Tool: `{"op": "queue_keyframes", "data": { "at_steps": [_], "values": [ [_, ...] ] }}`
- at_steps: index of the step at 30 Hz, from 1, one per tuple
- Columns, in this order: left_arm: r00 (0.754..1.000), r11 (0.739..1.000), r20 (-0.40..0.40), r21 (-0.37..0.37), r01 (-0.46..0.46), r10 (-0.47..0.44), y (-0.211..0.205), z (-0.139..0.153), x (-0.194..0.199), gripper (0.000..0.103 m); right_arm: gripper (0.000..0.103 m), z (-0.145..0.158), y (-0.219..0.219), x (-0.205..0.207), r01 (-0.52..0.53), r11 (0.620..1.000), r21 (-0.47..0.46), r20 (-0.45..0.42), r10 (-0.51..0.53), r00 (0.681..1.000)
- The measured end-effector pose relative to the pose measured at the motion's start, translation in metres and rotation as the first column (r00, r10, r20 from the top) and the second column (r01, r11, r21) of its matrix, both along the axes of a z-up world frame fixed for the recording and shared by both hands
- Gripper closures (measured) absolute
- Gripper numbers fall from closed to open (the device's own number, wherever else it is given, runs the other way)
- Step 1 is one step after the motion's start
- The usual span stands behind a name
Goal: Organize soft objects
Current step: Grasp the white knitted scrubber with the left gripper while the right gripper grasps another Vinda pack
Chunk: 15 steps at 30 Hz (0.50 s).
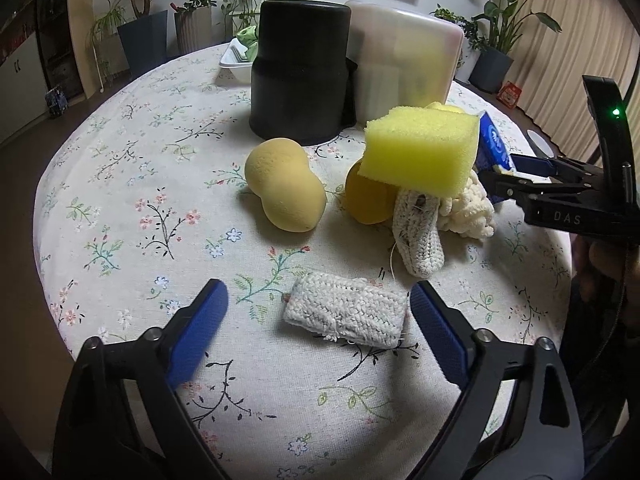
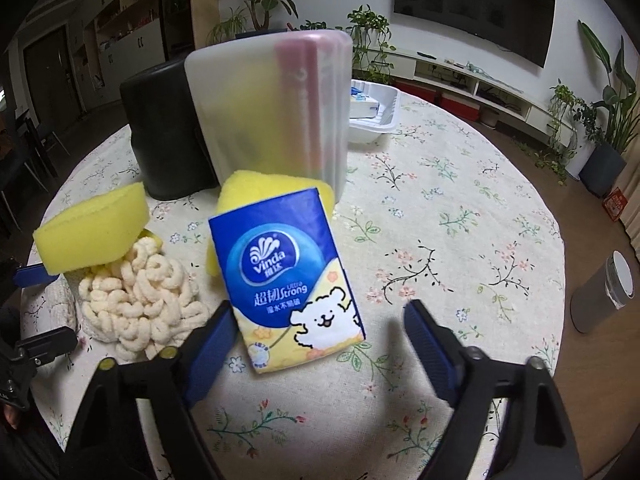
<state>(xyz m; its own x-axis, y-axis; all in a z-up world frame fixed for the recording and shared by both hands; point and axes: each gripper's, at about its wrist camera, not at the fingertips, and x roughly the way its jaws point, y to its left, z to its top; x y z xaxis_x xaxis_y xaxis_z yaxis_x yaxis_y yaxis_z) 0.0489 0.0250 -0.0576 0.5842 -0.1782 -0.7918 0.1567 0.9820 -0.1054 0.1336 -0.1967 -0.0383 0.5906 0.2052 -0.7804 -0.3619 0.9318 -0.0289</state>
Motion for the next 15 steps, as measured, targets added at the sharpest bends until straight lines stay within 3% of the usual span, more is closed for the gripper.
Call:
{"op": "queue_keyframes", "data": {
  "at_steps": [5,10,15],
  "values": [
    [1.0,1.0,0.009,0.019,-0.005,0.005,-0.001,0.0,-0.002,0.02,0.044,0.002,-0.003,-0.002,0.007,1.0,0.004,0.01,-0.007,1.0],
    [1.0,1.0,0.019,-0.015,-0.017,0.017,0.005,0.004,-0.004,0.052,0.046,0.003,-0.003,-0.007,-0.008,1.0,0.009,0.014,0.008,1.0],
    [1.0,0.999,0.018,-0.032,-0.02,0.021,0.006,0.005,-0.006,0.052,0.047,0.008,-0.007,-0.013,-0.009,0.999,0.04,0.019,0.009,1.0]
  ]
}}
